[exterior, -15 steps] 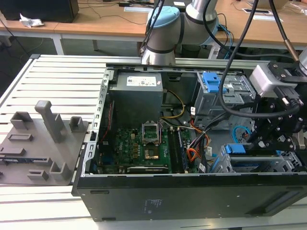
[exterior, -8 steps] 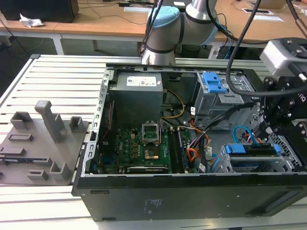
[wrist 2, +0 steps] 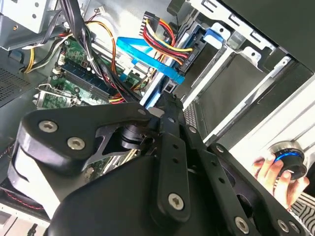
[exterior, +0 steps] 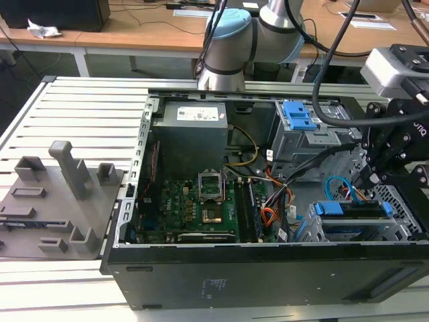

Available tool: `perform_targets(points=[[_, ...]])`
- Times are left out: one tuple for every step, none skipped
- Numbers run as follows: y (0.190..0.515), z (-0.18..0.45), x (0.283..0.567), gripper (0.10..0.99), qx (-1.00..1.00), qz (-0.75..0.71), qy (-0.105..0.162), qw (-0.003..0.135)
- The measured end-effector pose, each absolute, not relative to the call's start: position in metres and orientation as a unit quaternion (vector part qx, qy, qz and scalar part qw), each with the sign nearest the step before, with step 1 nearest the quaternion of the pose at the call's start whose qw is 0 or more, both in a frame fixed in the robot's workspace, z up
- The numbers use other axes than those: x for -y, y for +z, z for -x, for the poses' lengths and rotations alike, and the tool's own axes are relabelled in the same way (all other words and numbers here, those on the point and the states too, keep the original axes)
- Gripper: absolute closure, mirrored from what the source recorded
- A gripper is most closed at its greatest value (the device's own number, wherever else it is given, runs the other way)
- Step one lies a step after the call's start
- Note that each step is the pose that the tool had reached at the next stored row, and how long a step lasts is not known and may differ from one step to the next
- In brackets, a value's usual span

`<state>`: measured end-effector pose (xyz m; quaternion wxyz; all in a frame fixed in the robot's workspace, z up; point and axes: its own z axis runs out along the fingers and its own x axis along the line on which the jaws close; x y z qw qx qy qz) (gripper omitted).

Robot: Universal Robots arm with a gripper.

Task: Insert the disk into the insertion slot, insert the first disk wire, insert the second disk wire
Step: 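Insert the second disk wire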

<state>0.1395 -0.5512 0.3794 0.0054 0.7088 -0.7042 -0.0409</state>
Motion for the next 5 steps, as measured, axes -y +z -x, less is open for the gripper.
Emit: perform_targets(points=[[0.3794, -0.1395, 0.5511, 0.98, 0.704, -0.709, -0.041, 0.005], [0.3793, -0.1394, 0.5511, 0.98, 0.704, -0.709, -0.041, 0.005], [0.3794, -0.1394, 0.5511, 0.98, 0.704, -0.709, -0.041, 0.005], [0.3794, -0.1394, 0.5511, 0.98, 0.704, -0.709, -0.041, 0.005], [0.3793, -0.1394, 0.5511, 0.98, 0.704, -0.709, -0.041, 0.005]])
